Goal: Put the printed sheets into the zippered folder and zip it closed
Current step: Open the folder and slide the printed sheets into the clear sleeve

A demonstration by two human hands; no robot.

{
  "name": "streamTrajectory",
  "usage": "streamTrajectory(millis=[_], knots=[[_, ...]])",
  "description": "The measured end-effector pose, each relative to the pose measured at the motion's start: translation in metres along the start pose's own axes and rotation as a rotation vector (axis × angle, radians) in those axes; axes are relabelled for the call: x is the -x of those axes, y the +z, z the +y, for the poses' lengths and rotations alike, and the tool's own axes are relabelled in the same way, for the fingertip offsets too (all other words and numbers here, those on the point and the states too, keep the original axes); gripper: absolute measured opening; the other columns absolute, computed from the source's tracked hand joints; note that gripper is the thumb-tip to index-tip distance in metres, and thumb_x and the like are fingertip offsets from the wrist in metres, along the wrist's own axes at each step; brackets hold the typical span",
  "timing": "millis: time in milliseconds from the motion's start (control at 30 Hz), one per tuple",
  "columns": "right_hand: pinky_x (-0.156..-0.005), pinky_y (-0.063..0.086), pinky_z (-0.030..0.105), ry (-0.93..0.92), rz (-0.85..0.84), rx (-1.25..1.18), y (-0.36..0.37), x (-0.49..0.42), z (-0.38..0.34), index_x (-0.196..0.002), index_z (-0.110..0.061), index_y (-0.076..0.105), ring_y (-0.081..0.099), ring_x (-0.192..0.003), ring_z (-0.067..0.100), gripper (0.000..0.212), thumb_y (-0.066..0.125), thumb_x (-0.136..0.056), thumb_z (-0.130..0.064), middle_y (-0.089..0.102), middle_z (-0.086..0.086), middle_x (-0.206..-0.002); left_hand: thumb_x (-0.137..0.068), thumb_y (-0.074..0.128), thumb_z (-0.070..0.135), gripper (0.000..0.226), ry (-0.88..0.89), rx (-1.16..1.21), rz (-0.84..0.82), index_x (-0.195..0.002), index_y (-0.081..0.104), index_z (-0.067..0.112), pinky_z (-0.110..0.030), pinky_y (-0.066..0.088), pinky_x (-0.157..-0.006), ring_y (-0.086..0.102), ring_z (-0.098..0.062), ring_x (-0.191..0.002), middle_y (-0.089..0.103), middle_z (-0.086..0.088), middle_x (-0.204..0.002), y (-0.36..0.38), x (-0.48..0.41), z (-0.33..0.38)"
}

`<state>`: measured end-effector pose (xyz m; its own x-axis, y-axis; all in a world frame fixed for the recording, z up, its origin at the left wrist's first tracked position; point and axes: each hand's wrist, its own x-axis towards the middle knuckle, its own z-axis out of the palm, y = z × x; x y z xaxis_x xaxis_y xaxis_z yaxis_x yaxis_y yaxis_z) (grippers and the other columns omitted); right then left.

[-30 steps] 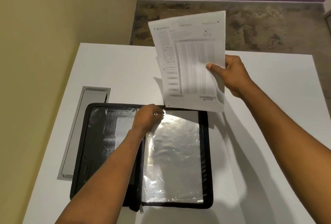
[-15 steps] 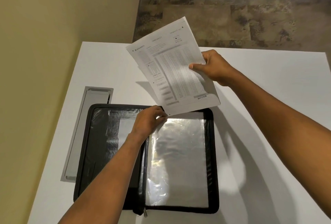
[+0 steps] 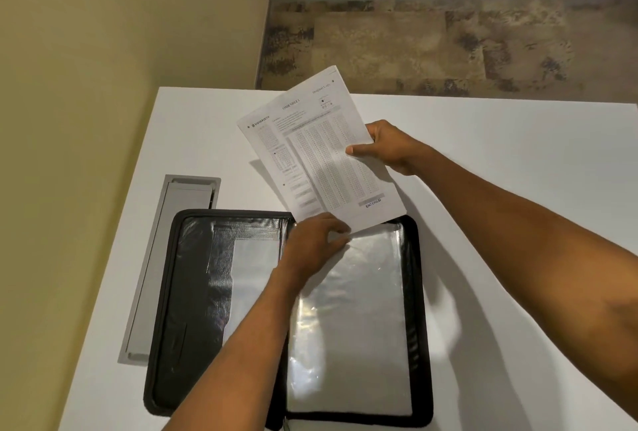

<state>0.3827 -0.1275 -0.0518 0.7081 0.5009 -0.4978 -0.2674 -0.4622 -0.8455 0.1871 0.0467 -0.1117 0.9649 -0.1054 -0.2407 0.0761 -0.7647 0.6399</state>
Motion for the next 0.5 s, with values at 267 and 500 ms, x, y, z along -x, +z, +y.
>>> streamTrajectory(millis=[267, 500], knots=[[-0.102, 0.055, 0.051, 0.02, -0.013, -0.188, 0.01, -0.019, 0.028, -0.123, -0.012, 0.072, 0.073, -0.111, 0.026, 0.032, 0.075, -0.092, -0.012, 0.075, 0.005, -0.123, -0.091, 0.07, 0.047, 0.028, -0.045, 0.01, 0.014, -0.112, 0.077, 0.03, -0.033, 0.048, -0.082, 0.066, -0.015, -0.101, 0.076, 0.009, -0.108, 0.038, -0.006, 0.056], [-0.1, 0.057, 0.049, 0.045, 0.002, -0.18, 0.013, -0.026, 0.031, -0.125, -0.008, 0.072, 0.074, -0.109, 0.027, 0.035, 0.075, -0.091, -0.012, 0.075, 0.007, -0.123, -0.095, 0.061, 0.028, 0.017, -0.134, -0.086, 0.045, -0.088, 0.075, 0.021, -0.035, 0.055, -0.072, 0.067, -0.024, -0.076, 0.075, 0.0, -0.083, 0.047, -0.014, 0.094]])
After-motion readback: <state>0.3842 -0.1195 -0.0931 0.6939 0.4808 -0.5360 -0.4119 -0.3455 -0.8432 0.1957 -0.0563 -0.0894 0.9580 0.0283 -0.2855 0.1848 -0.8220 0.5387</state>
